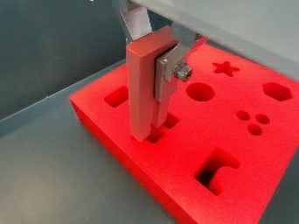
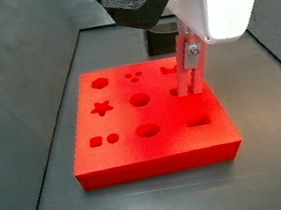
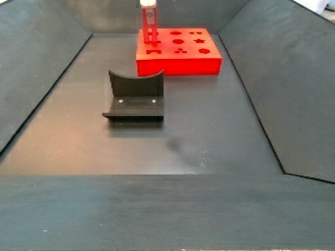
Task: Pick up the double-square object. Move up. Move to above the board. Insert the double-square object.
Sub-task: Insert the double-square object.
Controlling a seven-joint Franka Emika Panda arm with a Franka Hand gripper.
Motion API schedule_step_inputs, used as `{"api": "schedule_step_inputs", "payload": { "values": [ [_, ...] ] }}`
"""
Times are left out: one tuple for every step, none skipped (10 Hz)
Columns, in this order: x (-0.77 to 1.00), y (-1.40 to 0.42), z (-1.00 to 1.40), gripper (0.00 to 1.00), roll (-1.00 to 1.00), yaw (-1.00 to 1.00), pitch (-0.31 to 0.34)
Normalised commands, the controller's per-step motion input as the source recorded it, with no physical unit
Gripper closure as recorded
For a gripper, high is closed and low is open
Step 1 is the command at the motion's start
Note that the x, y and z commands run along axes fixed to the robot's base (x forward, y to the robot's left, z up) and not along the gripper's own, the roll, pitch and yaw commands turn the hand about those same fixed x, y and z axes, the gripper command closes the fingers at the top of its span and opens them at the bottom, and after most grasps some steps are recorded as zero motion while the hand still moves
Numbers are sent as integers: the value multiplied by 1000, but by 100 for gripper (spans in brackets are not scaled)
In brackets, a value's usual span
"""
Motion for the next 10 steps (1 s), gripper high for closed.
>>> {"api": "schedule_step_inputs", "payload": {
  "values": [
    [-391,191,0,100,-13,174,0],
    [0,-26,-26,100,0,0,-10],
    [-49,0,-60,100,0,0,0],
    [54,0,-411,100,-40,0,-47],
    [129,0,-574,100,-31,0,-99],
    [111,137,-537,100,-33,0,-70],
    [103,197,-543,100,-43,0,-24],
    [100,274,-471,100,-64,-23,-6],
    [43,23,-463,100,0,-160,-6],
    [-123,-394,-583,100,151,-243,-153]
  ]
}}
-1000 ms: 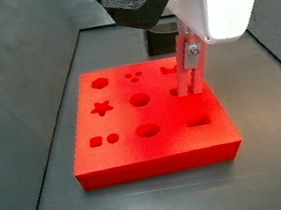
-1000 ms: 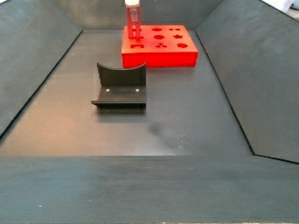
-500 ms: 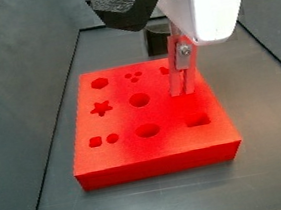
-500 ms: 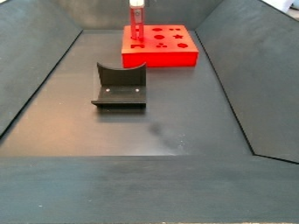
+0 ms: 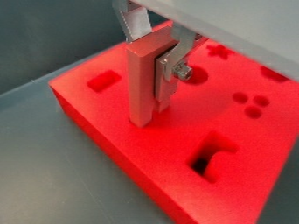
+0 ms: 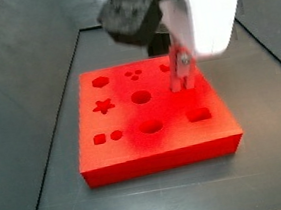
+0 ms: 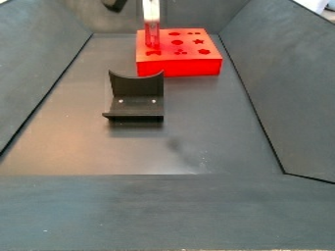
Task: Pick up the double-square object. Move up. Move to above the board. Insert the double-square object.
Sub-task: Insert the double-square object.
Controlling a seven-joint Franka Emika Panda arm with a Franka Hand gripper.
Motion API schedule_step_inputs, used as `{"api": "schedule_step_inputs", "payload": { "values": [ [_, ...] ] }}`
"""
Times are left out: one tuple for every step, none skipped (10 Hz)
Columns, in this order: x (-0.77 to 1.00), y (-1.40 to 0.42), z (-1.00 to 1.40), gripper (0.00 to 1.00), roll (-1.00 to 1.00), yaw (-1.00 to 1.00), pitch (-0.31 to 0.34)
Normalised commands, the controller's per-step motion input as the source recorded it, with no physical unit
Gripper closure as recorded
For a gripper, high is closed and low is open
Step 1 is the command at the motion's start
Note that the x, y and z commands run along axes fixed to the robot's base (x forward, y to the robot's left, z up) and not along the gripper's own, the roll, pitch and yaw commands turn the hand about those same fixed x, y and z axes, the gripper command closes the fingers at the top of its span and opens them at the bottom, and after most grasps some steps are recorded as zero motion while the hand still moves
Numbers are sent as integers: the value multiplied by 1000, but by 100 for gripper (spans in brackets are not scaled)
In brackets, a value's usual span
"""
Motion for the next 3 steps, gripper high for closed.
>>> {"api": "schedule_step_inputs", "payload": {
  "values": [
    [-203,-343,-209,100,256,-154,-209],
    [-40,0,0,100,0,-11,0],
    [0,0,0,100,0,0,0]
  ]
}}
